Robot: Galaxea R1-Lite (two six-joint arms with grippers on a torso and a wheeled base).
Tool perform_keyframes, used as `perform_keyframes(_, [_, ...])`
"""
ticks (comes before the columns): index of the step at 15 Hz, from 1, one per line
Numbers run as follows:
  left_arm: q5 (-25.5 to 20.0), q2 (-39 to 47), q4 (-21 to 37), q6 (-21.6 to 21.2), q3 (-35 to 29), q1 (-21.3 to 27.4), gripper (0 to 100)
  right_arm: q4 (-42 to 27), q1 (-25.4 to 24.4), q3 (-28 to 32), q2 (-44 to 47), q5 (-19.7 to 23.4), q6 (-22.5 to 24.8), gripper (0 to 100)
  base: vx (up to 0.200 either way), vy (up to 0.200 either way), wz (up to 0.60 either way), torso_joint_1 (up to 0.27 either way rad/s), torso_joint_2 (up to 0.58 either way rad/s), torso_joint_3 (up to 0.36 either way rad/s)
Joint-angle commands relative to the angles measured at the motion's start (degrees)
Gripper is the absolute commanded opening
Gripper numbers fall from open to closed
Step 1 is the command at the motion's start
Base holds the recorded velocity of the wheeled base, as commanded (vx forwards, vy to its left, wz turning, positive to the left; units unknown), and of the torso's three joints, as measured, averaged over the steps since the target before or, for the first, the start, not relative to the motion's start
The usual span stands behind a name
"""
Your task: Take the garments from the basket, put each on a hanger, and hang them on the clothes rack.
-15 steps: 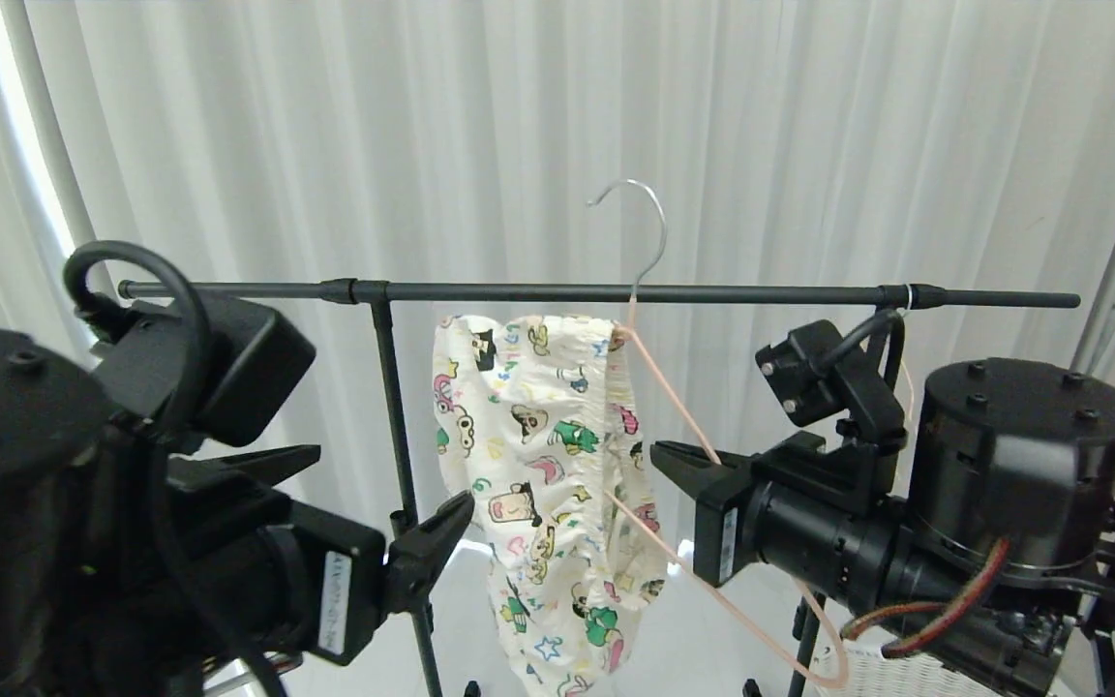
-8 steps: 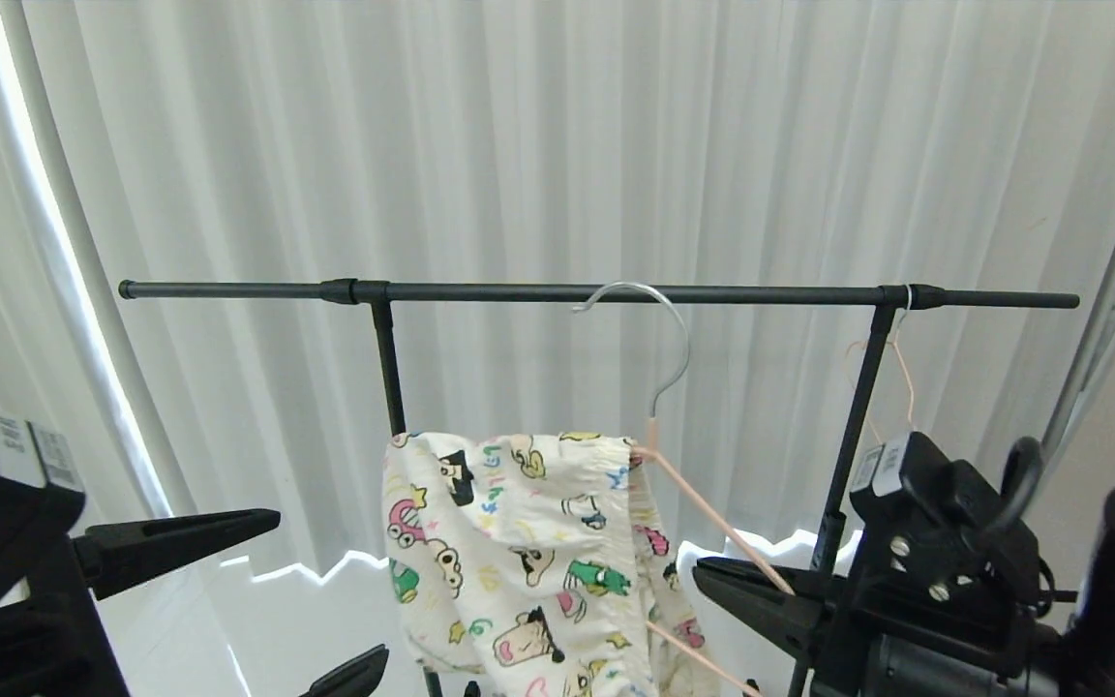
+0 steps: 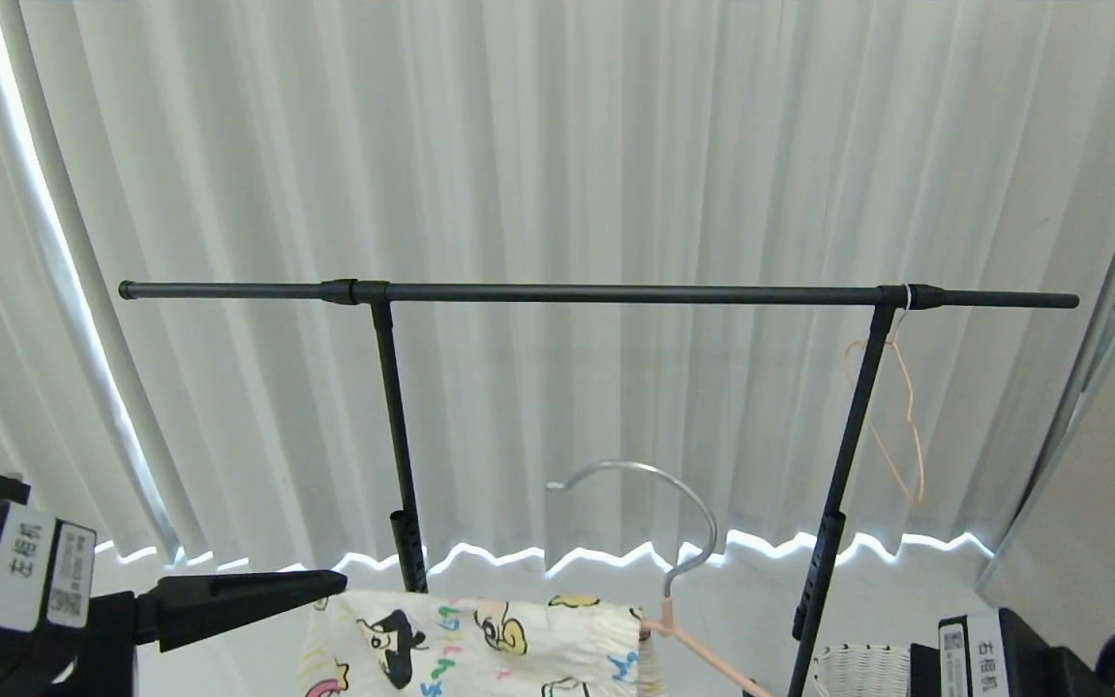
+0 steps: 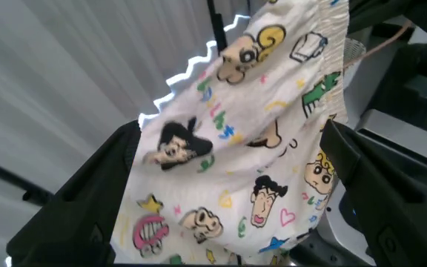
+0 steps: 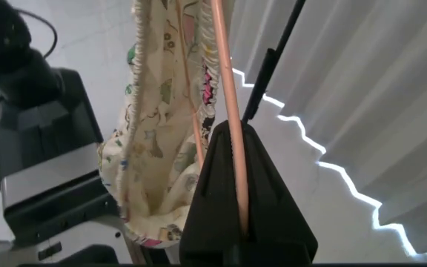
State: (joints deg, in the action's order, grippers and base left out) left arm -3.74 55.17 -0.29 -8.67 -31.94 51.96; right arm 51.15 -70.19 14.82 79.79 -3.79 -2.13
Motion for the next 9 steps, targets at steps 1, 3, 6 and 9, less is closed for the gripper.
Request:
perform_keyframes(1, [-3.0,0.5,-1.0,-2.6,1.9,-0.1,100,0.1,-1.3,-1.6,0.0,0.0,0.7,0,0.000,0.000,0.00,0.000,0.00,0.000])
perform_keyframes(3, [-4.4,1.6,-1.2,-4.5,2.4,-0.7,100,0.1,-2.4,-2.3,0.0,0.0,1.3,0,0.000,0.000,0.00,0.000,0.00,0.000])
perform_keyframes(6, [-7.3,3.2,-2.2,-4.9,4.6,-1.4,100,0.1,-4.5,-2.1,0.0,0.0,2.3,0,0.000,0.000,0.00,0.000,0.00,0.000])
perform_keyframes(9, [-9.7,7.1,-5.2,-5.1,4.2,-1.6,100,0.1,-6.3,-2.0,0.1,-0.1,2.7,0,0.000,0.000,0.00,0.000,0.00,0.000])
